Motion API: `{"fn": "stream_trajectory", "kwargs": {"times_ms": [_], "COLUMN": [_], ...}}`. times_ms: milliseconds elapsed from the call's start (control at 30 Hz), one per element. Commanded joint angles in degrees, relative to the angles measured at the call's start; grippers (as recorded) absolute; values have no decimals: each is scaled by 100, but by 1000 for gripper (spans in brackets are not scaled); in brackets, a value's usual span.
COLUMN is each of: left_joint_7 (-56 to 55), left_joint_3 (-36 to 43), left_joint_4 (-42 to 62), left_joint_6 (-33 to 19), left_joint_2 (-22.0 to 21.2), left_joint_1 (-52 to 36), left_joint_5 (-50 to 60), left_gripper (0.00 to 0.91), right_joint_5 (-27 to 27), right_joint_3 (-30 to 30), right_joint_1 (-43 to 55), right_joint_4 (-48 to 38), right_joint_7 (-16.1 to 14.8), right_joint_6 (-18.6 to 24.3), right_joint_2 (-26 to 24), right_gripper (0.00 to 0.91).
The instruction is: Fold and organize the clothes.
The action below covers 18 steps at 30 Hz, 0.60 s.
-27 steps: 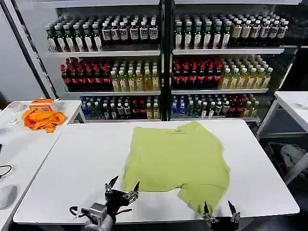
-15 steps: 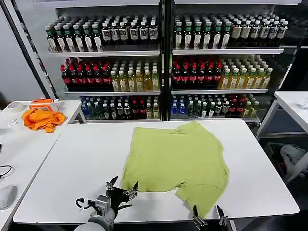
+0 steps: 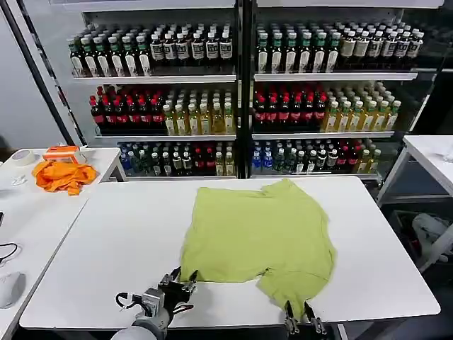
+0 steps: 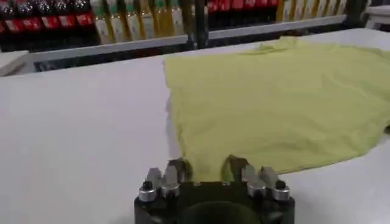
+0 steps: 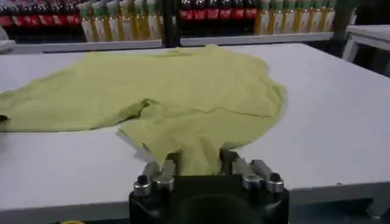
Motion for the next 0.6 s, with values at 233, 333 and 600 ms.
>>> {"fn": "stream_trajectory", "kwargs": {"times_ms": [233,333,600], "left_joint_7": [76,93,117], "left_joint_3": [-168,-267,-509], "left_joint_4": [-470,-748,-1598], "left_joint_6": [-2,-78,-163], "left_joint_2": [43,89,168], "left_joint_1": [96,256,764], "left_joint_5": [-723,-818,-819], "left_gripper": [20,20,20], "right_joint_5": [113,116,262], "right_joint_3": [66,180,728], "right_joint_1": [-135,-282,-543], "right_joint_4": [362,701,1623], "right_joint_7": [-10,-24,-67], "right_joint_6": [107,127,126], "right_joint_2": [-25,-87,-373], "right_gripper": [0,0,0]}}
